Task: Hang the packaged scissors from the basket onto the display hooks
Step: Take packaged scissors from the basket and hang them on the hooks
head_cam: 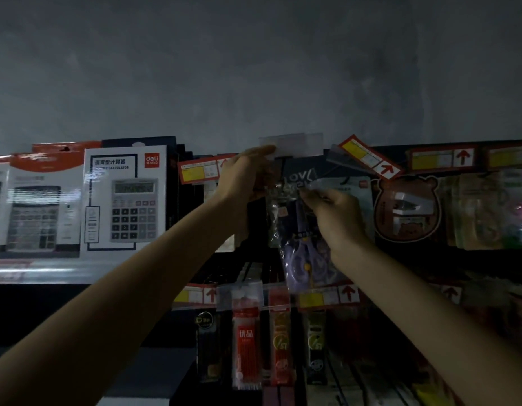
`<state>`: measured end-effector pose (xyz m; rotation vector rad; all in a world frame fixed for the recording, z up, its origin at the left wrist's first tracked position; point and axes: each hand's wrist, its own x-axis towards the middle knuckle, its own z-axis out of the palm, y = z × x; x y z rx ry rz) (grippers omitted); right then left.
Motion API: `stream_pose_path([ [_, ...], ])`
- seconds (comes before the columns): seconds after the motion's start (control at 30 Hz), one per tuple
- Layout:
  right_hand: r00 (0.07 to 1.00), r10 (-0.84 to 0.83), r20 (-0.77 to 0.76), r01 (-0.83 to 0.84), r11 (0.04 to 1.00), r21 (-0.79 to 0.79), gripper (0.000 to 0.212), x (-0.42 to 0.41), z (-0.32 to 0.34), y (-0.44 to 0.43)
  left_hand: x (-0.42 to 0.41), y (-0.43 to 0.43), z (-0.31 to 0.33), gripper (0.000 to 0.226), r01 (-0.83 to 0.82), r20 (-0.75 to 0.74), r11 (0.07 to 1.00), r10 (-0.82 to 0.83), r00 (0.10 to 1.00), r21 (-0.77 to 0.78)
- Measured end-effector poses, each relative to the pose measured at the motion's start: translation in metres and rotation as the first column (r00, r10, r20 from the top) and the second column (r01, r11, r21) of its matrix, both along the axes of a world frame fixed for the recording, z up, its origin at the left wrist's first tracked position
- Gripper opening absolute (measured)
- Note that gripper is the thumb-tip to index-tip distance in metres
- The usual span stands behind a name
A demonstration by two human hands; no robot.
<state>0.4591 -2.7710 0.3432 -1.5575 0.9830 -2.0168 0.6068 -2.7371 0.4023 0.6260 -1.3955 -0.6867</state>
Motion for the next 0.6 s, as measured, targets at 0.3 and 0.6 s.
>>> stream_pose_path([
  [0.3,0.996,-0.003,0.094,0.001,1.000,0.020,0.022,0.016,0.019,-0.025,0.011,-0.003,0.001,0.043,-0.056,0.180,0.994,0.072,0.981,-0.093],
  [0.6,0.996,0.011,0.087,-0.010,1.000,-0.012,0.022,0.019,0.022,-0.029,0.013,-0.002,-0.002,0.051,-0.062,0.252,0.990,0.094,0.963,-0.130],
])
